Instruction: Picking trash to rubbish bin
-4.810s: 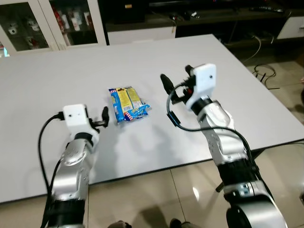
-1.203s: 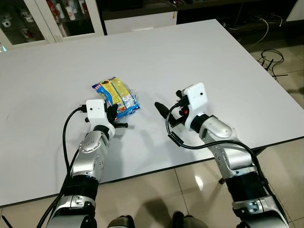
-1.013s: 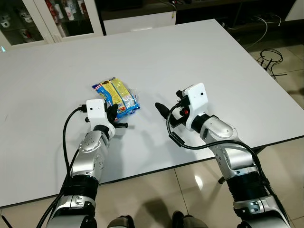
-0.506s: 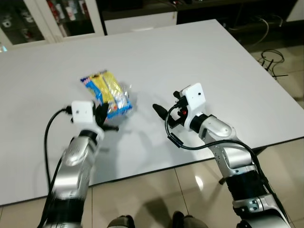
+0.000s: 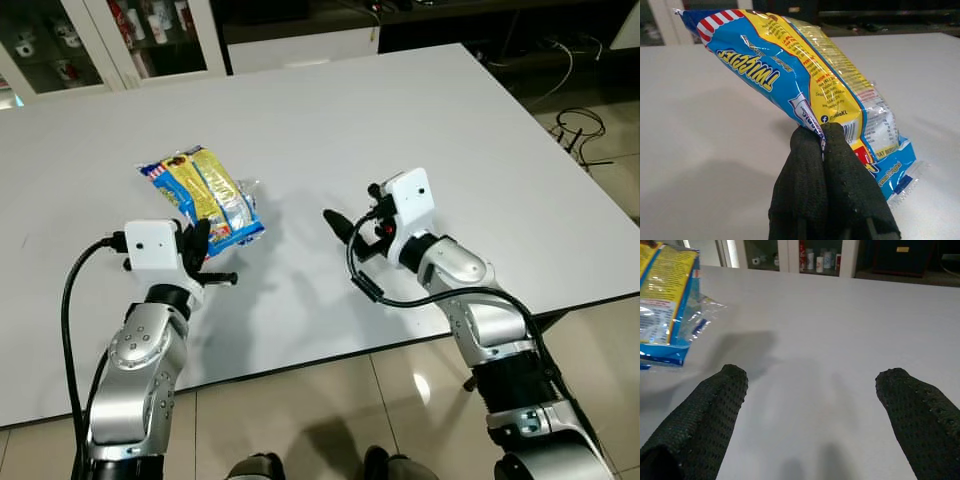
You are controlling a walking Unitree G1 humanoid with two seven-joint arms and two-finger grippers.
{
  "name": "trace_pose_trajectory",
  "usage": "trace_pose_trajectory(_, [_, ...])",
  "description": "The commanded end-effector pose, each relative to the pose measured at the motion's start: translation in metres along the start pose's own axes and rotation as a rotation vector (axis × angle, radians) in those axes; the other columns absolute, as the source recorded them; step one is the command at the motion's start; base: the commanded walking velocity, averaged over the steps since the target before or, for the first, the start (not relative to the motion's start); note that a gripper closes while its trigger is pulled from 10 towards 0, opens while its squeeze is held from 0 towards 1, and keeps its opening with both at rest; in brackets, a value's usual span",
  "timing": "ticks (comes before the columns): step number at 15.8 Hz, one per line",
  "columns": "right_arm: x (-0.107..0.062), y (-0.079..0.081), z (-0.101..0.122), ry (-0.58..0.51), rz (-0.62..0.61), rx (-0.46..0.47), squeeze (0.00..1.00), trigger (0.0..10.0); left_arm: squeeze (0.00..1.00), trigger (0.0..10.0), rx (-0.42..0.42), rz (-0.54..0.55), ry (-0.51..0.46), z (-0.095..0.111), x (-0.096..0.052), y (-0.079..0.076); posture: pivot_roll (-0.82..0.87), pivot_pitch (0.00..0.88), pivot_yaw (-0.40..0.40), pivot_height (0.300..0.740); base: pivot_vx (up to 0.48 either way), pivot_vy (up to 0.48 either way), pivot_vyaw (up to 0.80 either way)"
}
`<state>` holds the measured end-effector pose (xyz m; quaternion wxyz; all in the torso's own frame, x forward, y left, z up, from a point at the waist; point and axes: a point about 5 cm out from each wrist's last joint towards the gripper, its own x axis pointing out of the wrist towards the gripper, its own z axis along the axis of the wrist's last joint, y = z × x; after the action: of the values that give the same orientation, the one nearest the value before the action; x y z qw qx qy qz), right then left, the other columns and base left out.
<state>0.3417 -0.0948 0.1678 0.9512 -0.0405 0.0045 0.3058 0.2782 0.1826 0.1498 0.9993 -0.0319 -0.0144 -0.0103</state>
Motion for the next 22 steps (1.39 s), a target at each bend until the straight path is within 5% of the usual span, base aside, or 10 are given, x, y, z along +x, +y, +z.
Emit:
trace_pose_trajectory(1, [0.000, -0.002, 0.002, -0.012, -0.017, 0.008, 0.00, 10.0, 0.00, 2.2, 0.016, 0.025, 0.006, 0.002, -0.002, 0.002, -0.02, 0.122, 0.069, 0.740, 0.000, 0.000, 0.00])
trace_pose_trajectory(3, [-0.001, -0.003, 0.001, -0.020, -0.035, 0.025, 0.00, 10.0, 0.00, 4.4, 0.003, 0.014, -0.013, 0.016, -0.002, -0.007, -0.02, 0.122, 0.069, 0.740, 0.000, 0.000, 0.00])
trace_pose_trajectory(14, [0.000, -0.004, 0.002, -0.021, -0.050, 0.020, 0.00, 10.0, 0.00, 4.9, -0.034, 0.020, 0.018, 0.017, 0.002, -0.010, -0.03, 0.133, 0.072, 0.740, 0.000, 0.000, -0.66])
trace_pose_trajectory(17, [0.001, -0.003, 0.005, -0.028, -0.050, 0.020, 0.00, 10.0, 0.00, 6.5, -0.048, 0.020, 0.018, 0.019, 0.005, -0.010, -0.03, 0.133, 0.072, 0.740, 0.000, 0.000, -0.74])
trace_pose_trajectory(19, [-0.001, -0.003, 0.003, -0.024, -0.053, 0.023, 0.00, 10.0, 0.00, 9.8, -0.059, 0.017, 0.016, 0.019, 0.007, -0.011, -0.04, 0.133, 0.075, 0.740, 0.000, 0.000, -0.74])
trace_pose_trajectory(22, [0.000, 0.000, 0.002, -0.021, -0.048, 0.027, 0.00, 10.0, 0.00, 10.0, -0.071, 0.013, 0.022, 0.018, 0.007, -0.013, -0.04, 0.133, 0.072, 0.740, 0.000, 0.000, -0.74])
